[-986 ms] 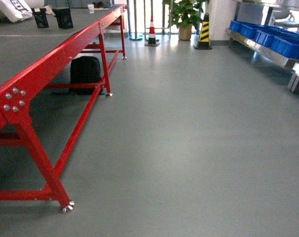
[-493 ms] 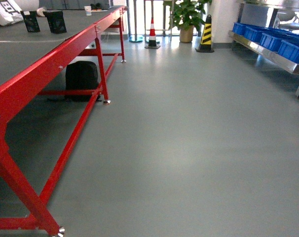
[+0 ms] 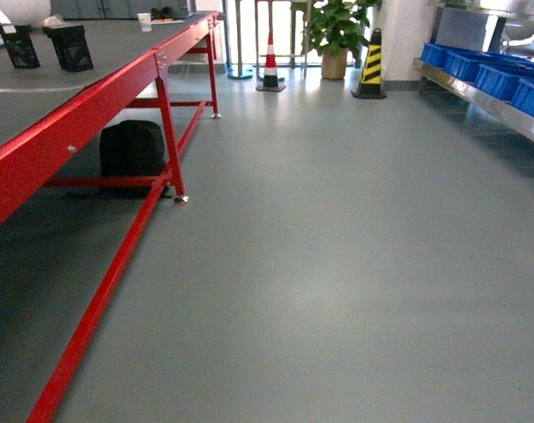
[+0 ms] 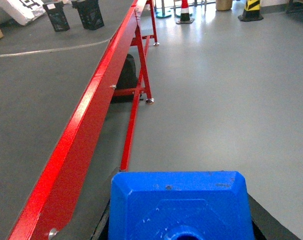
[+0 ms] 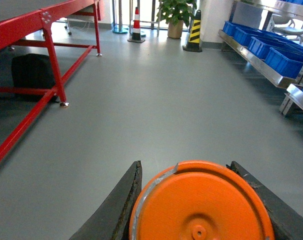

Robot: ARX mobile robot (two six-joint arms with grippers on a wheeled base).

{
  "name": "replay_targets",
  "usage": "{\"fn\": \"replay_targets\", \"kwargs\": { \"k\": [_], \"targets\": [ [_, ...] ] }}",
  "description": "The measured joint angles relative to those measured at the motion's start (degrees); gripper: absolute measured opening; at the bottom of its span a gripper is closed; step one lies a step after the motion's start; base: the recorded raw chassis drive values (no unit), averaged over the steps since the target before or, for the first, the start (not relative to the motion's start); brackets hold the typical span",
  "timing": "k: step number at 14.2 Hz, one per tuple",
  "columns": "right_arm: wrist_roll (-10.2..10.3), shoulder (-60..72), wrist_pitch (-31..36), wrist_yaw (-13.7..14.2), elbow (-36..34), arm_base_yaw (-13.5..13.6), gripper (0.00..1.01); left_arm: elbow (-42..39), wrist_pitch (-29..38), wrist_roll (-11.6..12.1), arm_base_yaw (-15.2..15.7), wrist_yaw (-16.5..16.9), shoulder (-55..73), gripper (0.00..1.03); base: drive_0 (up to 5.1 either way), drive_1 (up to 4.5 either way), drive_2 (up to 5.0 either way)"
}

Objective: Sort blue parts and orange caps into right shelf containers

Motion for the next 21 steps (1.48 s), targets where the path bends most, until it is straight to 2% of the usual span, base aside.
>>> {"fn": "replay_targets", "kwargs": {
  "k": [21],
  "targets": [
    [0.00, 0.00, 0.00, 0.02, 0.00, -0.02, 0.43, 0.00, 0.04, 0.00, 0.04, 0.00, 0.00, 0.44, 0.1, 4.45, -4.2]
  ]
}}
